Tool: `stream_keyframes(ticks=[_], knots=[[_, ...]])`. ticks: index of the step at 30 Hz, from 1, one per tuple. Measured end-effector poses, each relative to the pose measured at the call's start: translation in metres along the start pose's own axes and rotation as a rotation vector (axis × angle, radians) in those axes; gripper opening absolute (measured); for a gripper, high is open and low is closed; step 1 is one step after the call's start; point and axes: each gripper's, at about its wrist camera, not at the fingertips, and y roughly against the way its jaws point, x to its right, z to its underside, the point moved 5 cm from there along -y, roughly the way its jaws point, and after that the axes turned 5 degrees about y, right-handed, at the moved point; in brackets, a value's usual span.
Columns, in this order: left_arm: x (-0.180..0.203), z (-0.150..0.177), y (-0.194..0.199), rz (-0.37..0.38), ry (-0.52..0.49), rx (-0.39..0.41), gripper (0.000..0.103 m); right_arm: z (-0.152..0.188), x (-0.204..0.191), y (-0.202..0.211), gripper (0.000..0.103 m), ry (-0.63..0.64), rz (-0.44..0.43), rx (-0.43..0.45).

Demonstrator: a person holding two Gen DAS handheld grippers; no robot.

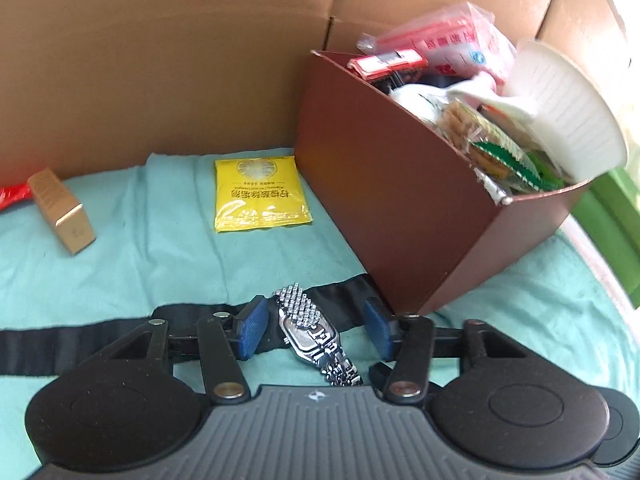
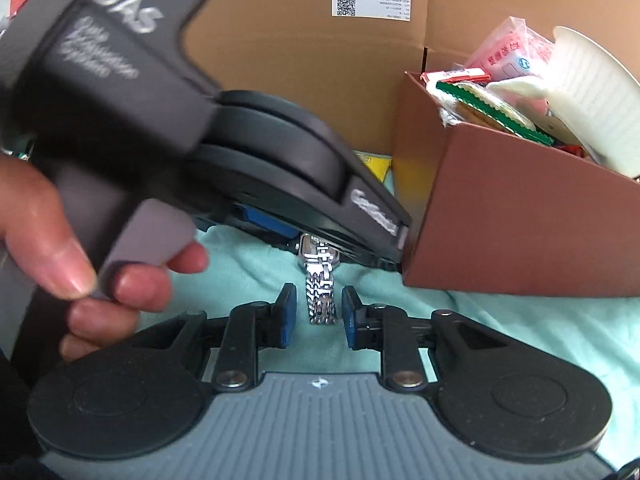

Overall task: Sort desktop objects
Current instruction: 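Carry the watch in the left tool over the brown box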

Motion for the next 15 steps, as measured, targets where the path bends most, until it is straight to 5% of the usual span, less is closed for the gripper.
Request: stream_keyframes(ticks=[1, 7, 9, 11, 15], knots=[[0.002, 0.000, -0.001, -0.017, -0.021, -0.003, 0.031, 0.000, 0.001, 0.000, 0.024, -0.002, -0.002, 0.001], [0.000, -0.001, -0.002, -0.004, -0.023, 0.004, 0.031, 0.000, 0.003, 0.000, 0.021, 0.000, -0.032, 0.003], [0.002, -0.001, -0.001, -0.014, -0.040, -0.002, 0.028, -0.001, 0.003, -0.001, 0.012, -0.002, -0.050, 0.007], [0.003, 0.002, 0.005, -0.007, -0.030, 0.004, 0.019, 0.001, 0.005, 0.004, 0.012, -0.019, -0.069, 0.007], [0.003, 0.005, 0.026, 0.021, 0.006, 0.049, 0.018, 0.005, 0.006, 0.024, 0.012, -0.033, -0.084, 0.039]])
